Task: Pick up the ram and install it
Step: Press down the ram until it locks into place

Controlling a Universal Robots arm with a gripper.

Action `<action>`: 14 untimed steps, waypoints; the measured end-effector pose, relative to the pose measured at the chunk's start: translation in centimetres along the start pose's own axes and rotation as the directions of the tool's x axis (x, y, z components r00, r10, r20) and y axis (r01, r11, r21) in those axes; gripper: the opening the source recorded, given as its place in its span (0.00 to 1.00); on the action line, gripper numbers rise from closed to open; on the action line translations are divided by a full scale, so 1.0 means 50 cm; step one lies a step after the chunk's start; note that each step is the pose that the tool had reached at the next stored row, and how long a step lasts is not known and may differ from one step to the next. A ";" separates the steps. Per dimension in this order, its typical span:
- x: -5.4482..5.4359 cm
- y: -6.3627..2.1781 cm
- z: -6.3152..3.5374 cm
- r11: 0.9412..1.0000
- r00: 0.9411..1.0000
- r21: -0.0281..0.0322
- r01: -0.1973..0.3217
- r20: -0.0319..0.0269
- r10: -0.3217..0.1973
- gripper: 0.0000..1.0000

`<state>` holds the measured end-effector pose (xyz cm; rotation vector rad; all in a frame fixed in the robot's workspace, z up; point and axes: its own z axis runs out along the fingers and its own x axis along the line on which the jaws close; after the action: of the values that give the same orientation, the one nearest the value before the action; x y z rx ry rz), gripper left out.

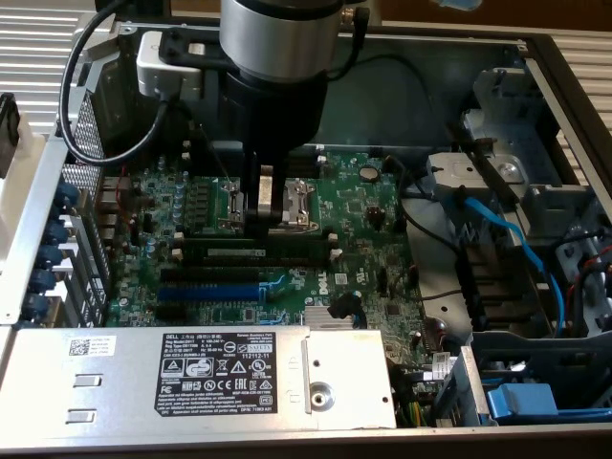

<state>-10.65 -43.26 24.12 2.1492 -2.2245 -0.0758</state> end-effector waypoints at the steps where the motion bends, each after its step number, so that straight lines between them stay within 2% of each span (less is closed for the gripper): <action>1: 0.000 -0.001 0.000 1.000 1.000 0.000 0.000 0.000 0.000 0.10; 14: -0.003 -0.010 0.000 1.000 1.000 0.000 0.000 0.000 0.000 0.10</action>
<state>-10.13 -43.13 24.08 2.1495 -2.2243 -0.0758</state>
